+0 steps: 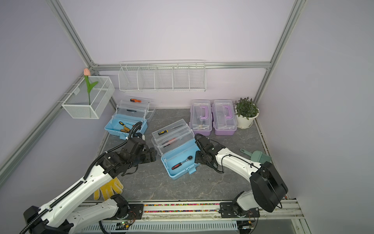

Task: Close toolboxes
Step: Close the toolbox lid.

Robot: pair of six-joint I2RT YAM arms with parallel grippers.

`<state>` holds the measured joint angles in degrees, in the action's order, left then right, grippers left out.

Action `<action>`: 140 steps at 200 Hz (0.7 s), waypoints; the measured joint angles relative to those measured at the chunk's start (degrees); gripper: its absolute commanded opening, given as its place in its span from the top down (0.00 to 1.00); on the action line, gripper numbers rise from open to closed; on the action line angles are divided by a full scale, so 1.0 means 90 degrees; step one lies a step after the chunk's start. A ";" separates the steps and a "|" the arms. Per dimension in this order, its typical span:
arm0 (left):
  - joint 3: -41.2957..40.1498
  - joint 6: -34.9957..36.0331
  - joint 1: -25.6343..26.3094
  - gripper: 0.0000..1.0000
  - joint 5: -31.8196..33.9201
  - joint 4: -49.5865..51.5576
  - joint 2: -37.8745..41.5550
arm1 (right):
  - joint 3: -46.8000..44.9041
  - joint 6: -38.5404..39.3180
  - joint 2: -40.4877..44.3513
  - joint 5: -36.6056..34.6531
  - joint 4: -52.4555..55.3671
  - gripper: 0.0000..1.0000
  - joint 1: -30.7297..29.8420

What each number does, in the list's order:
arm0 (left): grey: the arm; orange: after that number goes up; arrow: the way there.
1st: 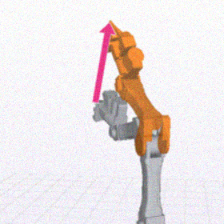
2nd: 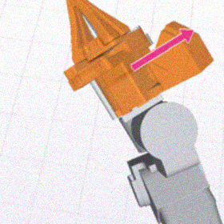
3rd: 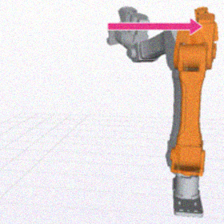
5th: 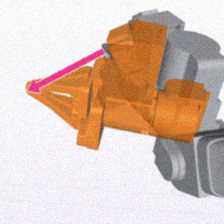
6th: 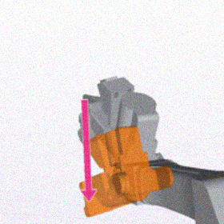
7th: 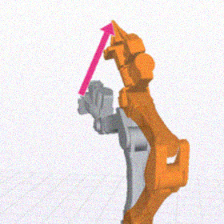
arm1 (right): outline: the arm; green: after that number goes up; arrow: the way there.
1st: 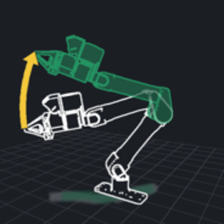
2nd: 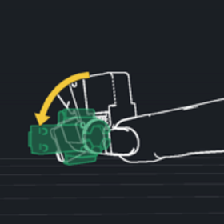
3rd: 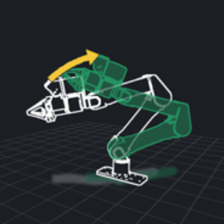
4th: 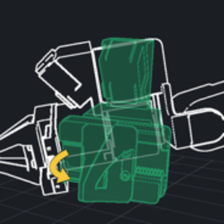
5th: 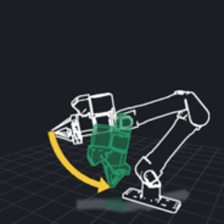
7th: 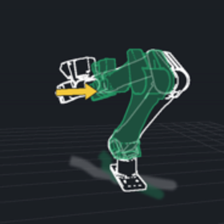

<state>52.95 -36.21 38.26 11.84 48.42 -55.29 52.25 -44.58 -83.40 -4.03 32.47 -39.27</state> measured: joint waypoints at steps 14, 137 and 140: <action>0.0000 0.0002 -0.0223 0.13 -0.0012 0.0046 0.0211 | 0.0153 0.0063 -0.0158 -0.0058 0.0126 0.53 0.0000; -0.0155 0.0073 -0.0760 0.14 -0.0272 0.0129 0.0070 | 0.0639 0.1486 -0.0585 -0.0022 0.0304 0.79 0.1316; -0.0170 0.0073 -0.0763 0.14 -0.0279 0.0121 0.0063 | 0.0668 0.1542 -0.0610 -0.0015 0.0316 0.79 0.1350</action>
<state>51.42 -35.55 31.40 9.32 49.52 -54.72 58.26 -30.70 -88.88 -4.16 35.31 -27.11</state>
